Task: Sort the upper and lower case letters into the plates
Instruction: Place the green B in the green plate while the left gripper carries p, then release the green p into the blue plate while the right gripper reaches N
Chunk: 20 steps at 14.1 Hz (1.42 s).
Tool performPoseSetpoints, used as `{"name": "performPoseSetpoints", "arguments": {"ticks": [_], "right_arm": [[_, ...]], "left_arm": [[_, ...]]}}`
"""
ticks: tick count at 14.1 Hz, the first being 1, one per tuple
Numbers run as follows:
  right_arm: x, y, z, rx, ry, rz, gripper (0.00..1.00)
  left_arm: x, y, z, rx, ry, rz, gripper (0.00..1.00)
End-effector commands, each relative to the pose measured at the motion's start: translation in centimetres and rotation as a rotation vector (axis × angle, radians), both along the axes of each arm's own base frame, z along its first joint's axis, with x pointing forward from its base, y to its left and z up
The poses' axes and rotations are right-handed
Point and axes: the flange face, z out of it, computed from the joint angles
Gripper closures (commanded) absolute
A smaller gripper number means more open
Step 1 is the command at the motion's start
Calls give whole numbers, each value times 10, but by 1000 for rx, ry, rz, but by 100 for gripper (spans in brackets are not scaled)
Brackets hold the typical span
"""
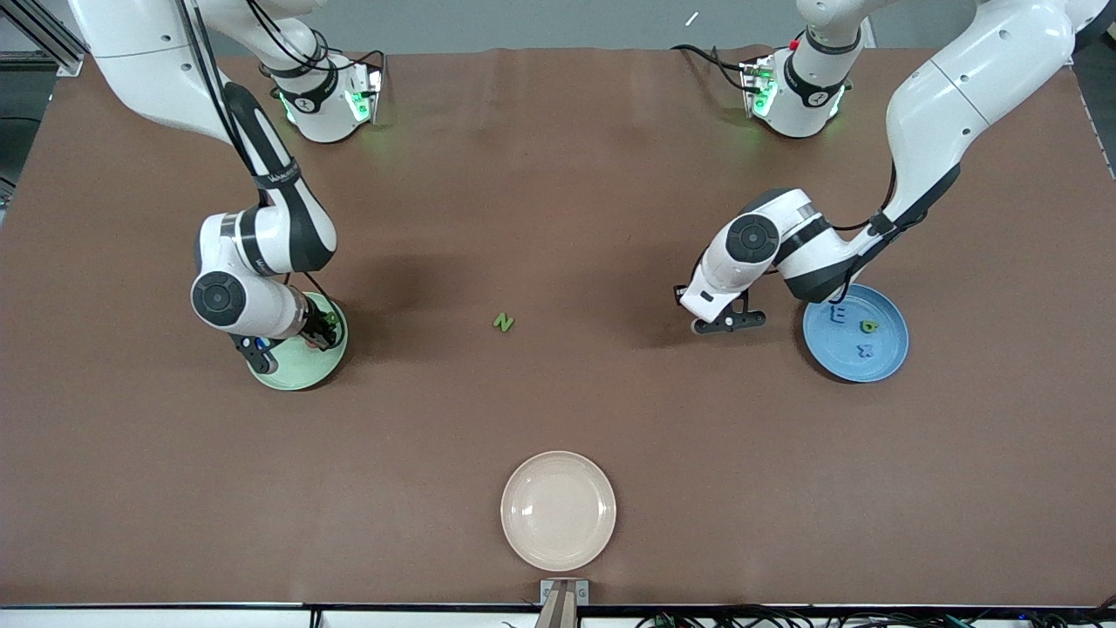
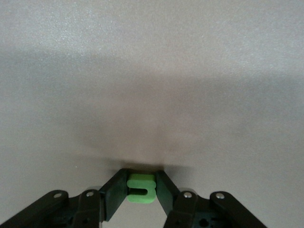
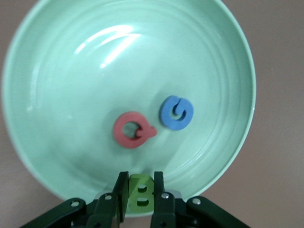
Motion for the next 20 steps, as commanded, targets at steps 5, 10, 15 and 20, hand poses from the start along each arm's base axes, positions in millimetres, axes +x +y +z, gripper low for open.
{"name": "performPoseSetpoints", "arguments": {"ticks": [5,10,15,20], "right_arm": [[-10,-10,3,7,7,87,100],[-11,-12,2,4,21,95,99],[-12,-35,1,26,46,141,74],[3,-31,27,20,85,128,0]], "left_arm": [[53,32,67,36,-60,71,88],[83,126,75,14,-49,-11,88],[91,212,68,1,-33,-79,88],[93,255,47,-4,-23,-117,87]]}}
